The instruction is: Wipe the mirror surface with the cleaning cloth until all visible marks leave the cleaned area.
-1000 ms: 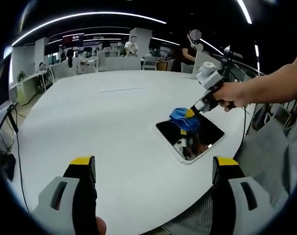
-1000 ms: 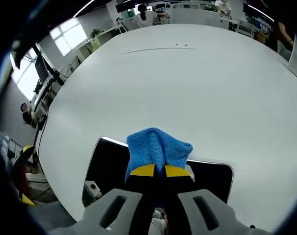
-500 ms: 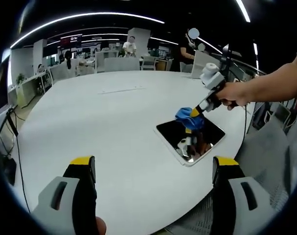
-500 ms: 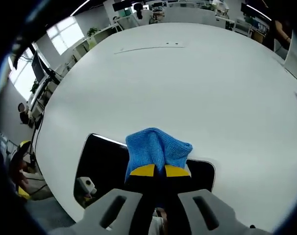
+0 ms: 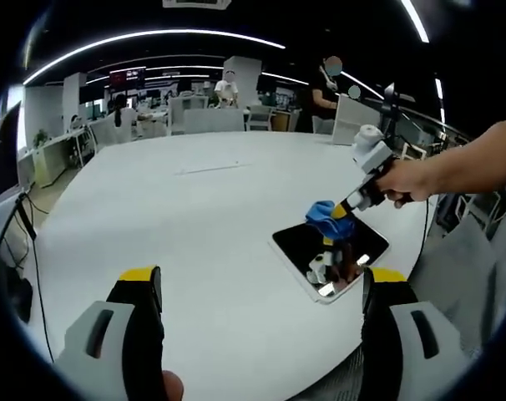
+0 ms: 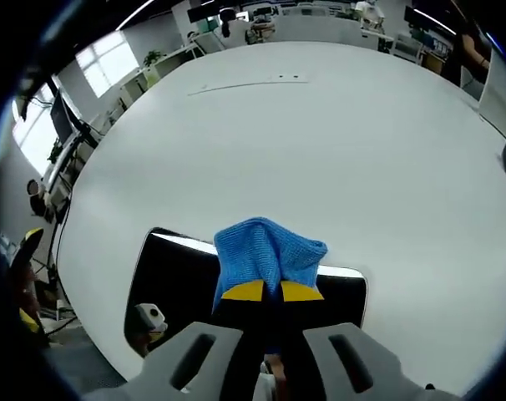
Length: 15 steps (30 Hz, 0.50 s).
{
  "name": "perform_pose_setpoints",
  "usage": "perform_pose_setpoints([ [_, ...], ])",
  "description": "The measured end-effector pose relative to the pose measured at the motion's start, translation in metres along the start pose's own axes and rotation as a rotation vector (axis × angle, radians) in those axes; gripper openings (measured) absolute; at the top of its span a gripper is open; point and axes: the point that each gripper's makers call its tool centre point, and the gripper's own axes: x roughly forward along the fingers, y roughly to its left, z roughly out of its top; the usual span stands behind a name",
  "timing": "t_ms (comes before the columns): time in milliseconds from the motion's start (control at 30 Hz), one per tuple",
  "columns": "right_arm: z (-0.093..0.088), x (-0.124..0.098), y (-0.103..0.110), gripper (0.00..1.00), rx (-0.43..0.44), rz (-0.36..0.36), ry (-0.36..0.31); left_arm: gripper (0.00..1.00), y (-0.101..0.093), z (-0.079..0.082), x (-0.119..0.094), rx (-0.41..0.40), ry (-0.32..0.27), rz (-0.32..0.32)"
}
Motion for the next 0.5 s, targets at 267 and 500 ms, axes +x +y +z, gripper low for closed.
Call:
perform_pose_setpoints([
  [267,-0.017,-0.008,0.003,0.00,0.032,-0.007,-0.005,0.99,0.001,0.008,0.003,0.016,-0.013,-0.008],
  [500,-0.035,-0.017,0.007,0.00,0.048,-0.001,-0.022,0.99,0.006,0.008,0.004,0.025,-0.013,0.006],
])
